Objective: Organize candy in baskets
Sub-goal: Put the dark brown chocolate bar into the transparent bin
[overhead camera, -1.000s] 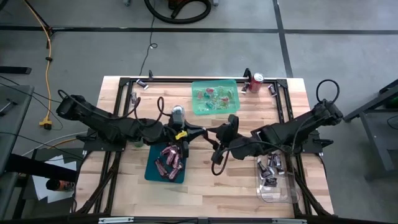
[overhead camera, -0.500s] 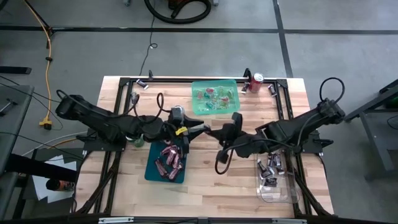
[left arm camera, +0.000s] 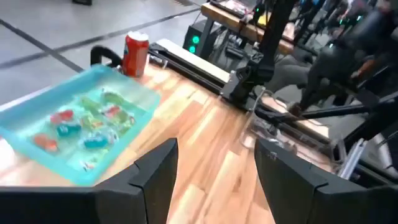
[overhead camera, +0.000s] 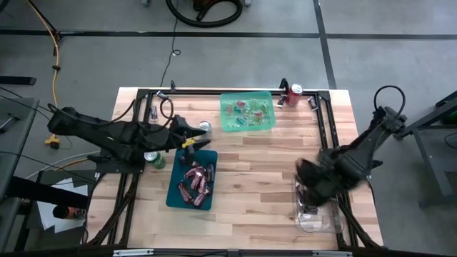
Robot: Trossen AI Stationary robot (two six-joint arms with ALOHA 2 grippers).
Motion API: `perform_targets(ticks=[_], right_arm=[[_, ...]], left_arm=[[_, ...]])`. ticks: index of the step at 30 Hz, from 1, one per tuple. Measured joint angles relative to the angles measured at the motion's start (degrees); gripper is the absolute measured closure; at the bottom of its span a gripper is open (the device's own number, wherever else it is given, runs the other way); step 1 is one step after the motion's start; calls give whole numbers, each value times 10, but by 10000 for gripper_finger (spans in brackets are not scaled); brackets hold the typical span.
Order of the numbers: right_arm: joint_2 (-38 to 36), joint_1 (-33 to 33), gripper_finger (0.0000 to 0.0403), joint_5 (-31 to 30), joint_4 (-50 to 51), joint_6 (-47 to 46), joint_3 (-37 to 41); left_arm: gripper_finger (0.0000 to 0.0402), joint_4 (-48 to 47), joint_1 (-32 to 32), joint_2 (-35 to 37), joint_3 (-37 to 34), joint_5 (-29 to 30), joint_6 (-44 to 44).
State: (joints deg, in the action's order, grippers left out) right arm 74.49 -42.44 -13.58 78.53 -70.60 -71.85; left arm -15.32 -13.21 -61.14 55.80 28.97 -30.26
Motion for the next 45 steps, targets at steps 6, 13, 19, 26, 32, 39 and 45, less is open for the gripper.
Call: perform_targets(ticks=[6,13,19,26,32,39,45], right_arm=[[-41,-128,402,121,-27,-267,100],[-48,-134,371,140,-52,-434,150],[-48,-107,277,172,-54,-418,148],[-48,-87,195,135,-22,-364,99],[-49,-66,181,6,-11,-353,52],[-48,-12,180,-4,-12,-298,49],[-48,27,180,-17,-20,-230,49]], left_arm=[[200,65,-8,18,-61,2,-40],[200,66,11,18,-65,3,-40],[200,65,32,21,-65,-32,-41],[200,49,52,21,-53,-53,-41],[200,-142,114,-16,40,-47,-49],[200,-421,294,-69,80,15,-120],[200,-440,445,-94,-13,2,-252]])
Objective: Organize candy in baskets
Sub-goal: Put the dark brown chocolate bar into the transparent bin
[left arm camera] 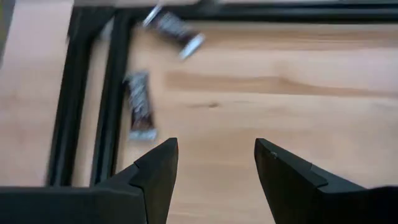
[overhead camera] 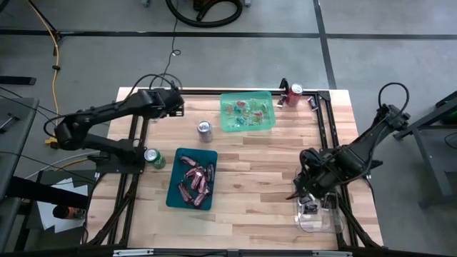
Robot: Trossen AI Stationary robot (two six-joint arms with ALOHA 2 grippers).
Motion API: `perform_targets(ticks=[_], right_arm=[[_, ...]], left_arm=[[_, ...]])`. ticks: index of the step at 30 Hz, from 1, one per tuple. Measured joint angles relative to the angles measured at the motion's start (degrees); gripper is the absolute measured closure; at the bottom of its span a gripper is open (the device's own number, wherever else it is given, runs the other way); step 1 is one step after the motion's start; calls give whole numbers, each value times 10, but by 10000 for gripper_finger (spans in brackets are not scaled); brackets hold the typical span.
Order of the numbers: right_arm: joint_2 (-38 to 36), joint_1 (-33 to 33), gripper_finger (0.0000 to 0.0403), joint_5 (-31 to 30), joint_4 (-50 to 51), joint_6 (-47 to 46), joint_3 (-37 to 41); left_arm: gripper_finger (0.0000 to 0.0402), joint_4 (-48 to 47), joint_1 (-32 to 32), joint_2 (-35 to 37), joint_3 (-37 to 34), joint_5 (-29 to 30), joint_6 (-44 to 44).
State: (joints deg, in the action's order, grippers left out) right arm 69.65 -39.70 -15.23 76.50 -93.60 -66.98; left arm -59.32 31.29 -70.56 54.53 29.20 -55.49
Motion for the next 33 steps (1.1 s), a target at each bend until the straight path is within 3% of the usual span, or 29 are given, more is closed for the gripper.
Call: perform_targets(ticks=[4,9,18,29,33], right_arm=[[0,33,180,-19,-12,31,0],[0,91,180,-44,-13,56,0],[0,194,180,-73,-13,64,0],[0,262,180,-73,-13,171,0],[0,261,180,-71,-13,204,0]], left_arm=[[204,57,72,-26,-75,-42,-67],[208,144,123,-85,-127,-58,-65],[209,164,157,-171,-134,25,-146],[210,174,187,-245,-130,8,-164],[242,181,183,-246,-131,2,-148]])
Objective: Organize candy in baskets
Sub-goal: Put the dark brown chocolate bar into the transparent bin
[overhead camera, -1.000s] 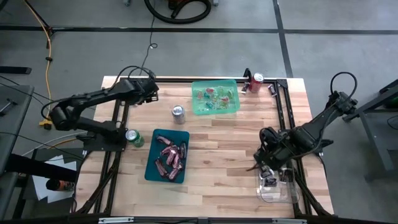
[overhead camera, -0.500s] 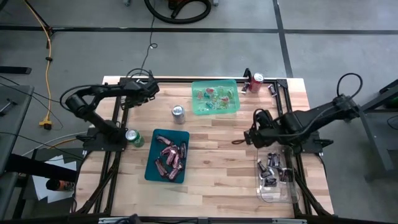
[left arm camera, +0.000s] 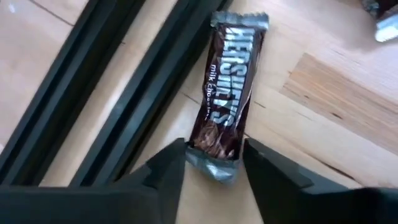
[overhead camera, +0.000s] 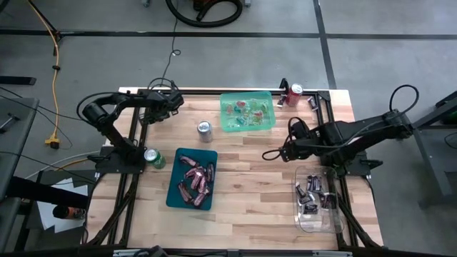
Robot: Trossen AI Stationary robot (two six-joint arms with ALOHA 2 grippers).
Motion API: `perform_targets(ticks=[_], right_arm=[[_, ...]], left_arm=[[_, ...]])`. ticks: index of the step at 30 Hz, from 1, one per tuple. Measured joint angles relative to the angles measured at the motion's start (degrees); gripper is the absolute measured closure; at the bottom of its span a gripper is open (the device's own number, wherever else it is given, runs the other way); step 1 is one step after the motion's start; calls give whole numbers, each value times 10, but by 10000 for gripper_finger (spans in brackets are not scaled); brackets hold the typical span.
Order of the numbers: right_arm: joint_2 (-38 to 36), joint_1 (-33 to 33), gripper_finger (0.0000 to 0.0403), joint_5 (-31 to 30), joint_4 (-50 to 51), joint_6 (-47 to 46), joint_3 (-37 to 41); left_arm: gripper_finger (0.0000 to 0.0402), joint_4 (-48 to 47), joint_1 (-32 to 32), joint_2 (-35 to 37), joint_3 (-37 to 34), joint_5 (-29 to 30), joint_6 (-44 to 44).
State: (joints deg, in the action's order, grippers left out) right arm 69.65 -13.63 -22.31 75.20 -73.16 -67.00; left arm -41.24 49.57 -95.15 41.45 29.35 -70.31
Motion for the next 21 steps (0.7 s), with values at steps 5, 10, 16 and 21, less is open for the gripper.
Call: perform_targets(ticks=[5,10,16,21], right_arm=[[0,-8,180,-1,13,38,0],[-1,-19,180,-24,27,74,0],[-27,-21,180,-69,14,151,0],[-56,-21,180,-72,-42,285,0]], left_arm=[[360,10,-18,13,-1,-22,30],[387,19,-42,93,-3,-72,102],[398,100,-91,246,-2,-157,226],[400,273,-191,342,0,-284,275]])
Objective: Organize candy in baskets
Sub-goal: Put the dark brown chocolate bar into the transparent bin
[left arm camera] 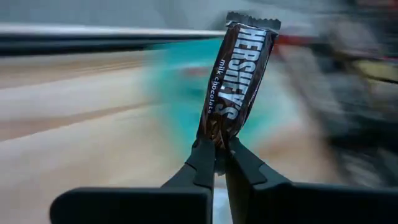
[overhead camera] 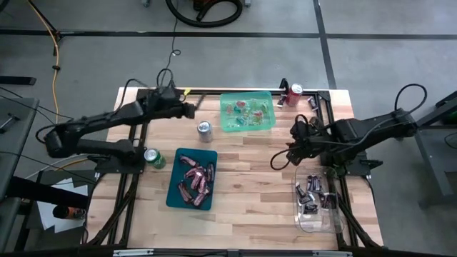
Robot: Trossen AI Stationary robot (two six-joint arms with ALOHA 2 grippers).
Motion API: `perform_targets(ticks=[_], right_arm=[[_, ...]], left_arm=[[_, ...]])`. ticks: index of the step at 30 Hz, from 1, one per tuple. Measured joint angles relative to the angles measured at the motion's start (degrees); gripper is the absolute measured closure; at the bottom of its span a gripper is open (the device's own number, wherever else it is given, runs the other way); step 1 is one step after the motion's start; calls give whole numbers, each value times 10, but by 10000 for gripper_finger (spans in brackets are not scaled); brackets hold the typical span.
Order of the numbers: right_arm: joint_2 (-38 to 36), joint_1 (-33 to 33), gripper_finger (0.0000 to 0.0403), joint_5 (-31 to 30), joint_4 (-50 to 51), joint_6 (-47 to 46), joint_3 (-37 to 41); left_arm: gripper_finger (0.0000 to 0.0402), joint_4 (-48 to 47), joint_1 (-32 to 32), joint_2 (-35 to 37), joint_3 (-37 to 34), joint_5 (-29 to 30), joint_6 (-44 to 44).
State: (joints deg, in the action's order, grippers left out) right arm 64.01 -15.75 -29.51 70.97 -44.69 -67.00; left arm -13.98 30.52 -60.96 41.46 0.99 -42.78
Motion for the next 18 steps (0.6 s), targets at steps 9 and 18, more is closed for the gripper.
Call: perform_targets(ticks=[9,18], right_arm=[[-42,0,180,17,-122,242,0],[4,0,180,111,-351,639,0]], left_arm=[[401,47,-217,-48,120,-42,101],[401,-21,-312,-167,251,-81,200]])
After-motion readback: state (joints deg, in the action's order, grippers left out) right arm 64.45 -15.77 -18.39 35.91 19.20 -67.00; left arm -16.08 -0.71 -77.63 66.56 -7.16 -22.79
